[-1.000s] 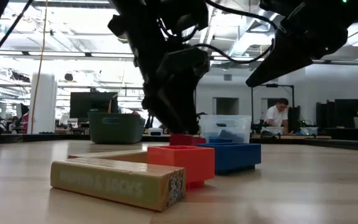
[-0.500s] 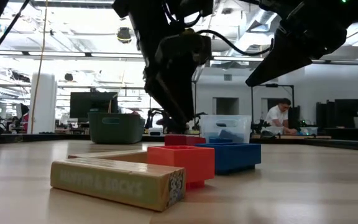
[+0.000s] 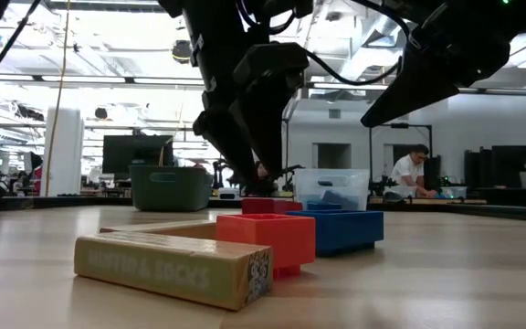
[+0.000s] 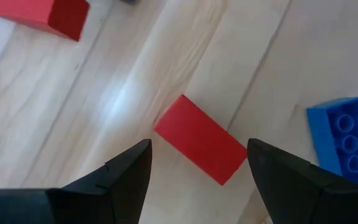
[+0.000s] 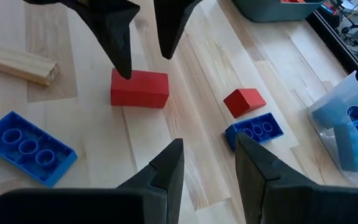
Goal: Sort blocks
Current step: Put the red block into the orange bin
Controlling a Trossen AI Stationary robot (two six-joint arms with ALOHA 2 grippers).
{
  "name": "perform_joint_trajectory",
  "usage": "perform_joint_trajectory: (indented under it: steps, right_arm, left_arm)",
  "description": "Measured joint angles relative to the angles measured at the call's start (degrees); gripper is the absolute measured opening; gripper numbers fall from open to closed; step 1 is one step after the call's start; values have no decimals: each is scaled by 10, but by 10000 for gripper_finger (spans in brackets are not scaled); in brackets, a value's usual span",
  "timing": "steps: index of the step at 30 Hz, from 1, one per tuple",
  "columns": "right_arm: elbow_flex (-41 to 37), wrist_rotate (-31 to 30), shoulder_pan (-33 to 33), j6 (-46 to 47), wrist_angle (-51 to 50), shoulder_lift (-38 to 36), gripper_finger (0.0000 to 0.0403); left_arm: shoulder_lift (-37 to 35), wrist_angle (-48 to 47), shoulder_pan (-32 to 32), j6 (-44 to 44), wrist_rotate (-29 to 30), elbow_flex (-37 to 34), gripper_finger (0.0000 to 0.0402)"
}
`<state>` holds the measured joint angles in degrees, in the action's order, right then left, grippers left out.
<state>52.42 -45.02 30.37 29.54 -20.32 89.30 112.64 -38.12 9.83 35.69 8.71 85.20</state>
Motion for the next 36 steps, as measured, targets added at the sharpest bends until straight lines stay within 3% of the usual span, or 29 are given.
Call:
perform_joint_trajectory:
  steps: [18, 26, 32, 36]
  right_arm:
    - [0, 0, 3, -3, 5, 0, 123]
    - [-1, -1, 4, -11, 12, 0, 123]
    - [-1, -1, 4, -11, 12, 0, 123]
    - [-1, -1, 4, -11, 11, 0, 123]
  left_arm:
    - [42, 4, 1, 44, 2, 4, 259]
    - [51, -31, -9, -18, -15, 2, 259]
    - [52, -54, -13, -147, -6, 1, 259]
    - [53, -62, -13, -180, 6, 1, 251]
